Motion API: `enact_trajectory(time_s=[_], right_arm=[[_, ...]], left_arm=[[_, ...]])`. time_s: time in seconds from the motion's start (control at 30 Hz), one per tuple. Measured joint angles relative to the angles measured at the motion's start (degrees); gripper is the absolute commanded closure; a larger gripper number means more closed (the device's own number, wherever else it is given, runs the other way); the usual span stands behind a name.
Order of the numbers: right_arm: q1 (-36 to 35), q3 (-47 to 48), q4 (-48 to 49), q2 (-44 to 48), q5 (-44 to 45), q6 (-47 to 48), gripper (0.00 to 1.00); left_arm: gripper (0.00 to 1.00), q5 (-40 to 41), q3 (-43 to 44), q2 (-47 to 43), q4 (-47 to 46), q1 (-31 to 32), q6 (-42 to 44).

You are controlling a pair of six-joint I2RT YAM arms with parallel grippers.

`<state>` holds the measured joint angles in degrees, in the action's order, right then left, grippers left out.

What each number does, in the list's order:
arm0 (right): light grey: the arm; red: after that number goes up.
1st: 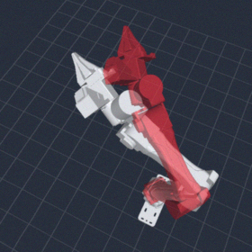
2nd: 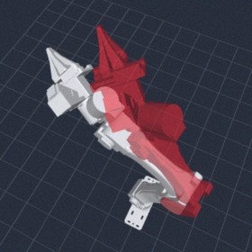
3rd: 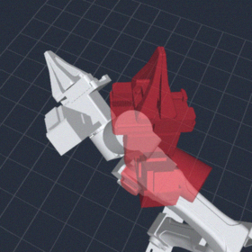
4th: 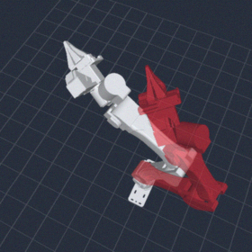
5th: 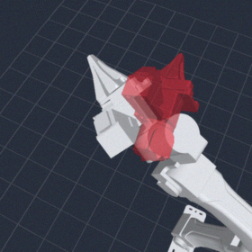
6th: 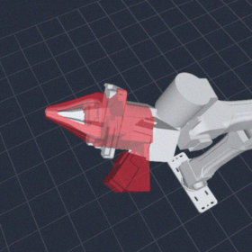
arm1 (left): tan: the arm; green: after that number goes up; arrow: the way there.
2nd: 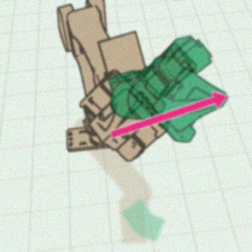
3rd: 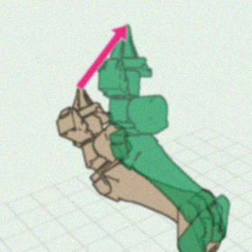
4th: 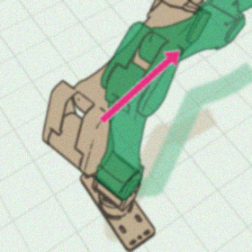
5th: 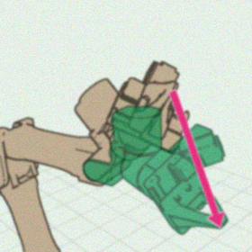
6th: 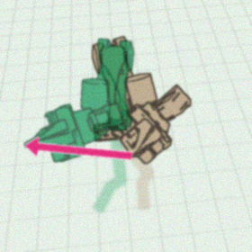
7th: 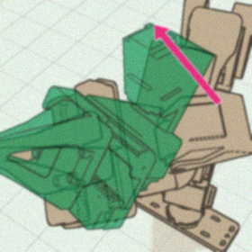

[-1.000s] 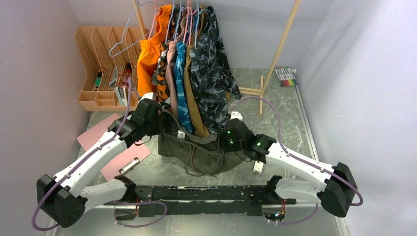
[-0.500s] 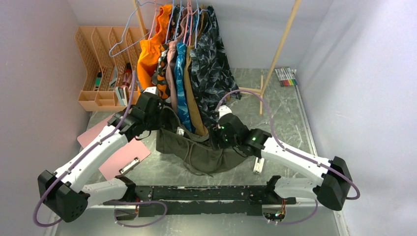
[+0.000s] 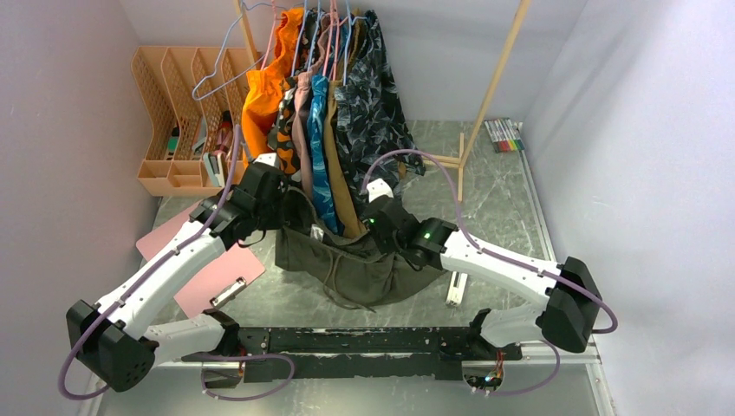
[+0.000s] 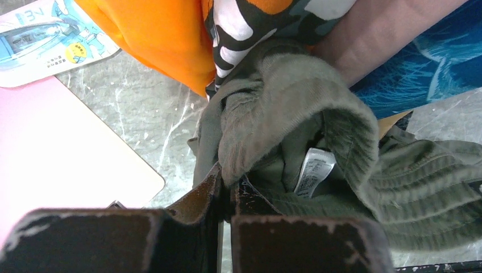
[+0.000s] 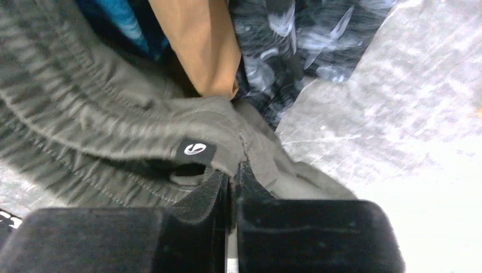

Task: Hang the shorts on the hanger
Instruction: Adjust the shorts at the center of the board.

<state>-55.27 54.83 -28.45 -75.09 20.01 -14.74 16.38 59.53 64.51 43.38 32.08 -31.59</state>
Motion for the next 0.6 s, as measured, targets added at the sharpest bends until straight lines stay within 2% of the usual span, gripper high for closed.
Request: enact_trajectory(time_s=[0.1, 0.2, 0.3, 0.47, 0.6], right_arm=[[0.0, 2.89, -1.38, 0.04, 1.6, -0.24, 1.0], [0.02, 8.0, -4.83, 1.27, 1.75, -0.09, 1.0], [0.0, 17.88, -10.14, 4.55, 0.17, 1.44, 1.0], [-0.07, 44.54, -14.91, 10.03, -3.39, 3.67, 1.0], [-0.17, 55.76, -11.91, 16.87, -7.21, 3.02, 1.0]], left_arm=[[0.93, 0.02, 0.42, -0.11, 1.09, 0.0, 0.39], [0.93, -0.94, 5.42, -0.28, 5.33, 0.0, 1.9], [0.93, -4.2, 16.68, -1.6, 8.76, 0.0, 5.33], [0.93, -9.27, 43.04, -5.53, 10.64, 1.53, 13.33], [0.93, -13.88, 48.89, -13.84, 5.81, 3.37, 16.52]])
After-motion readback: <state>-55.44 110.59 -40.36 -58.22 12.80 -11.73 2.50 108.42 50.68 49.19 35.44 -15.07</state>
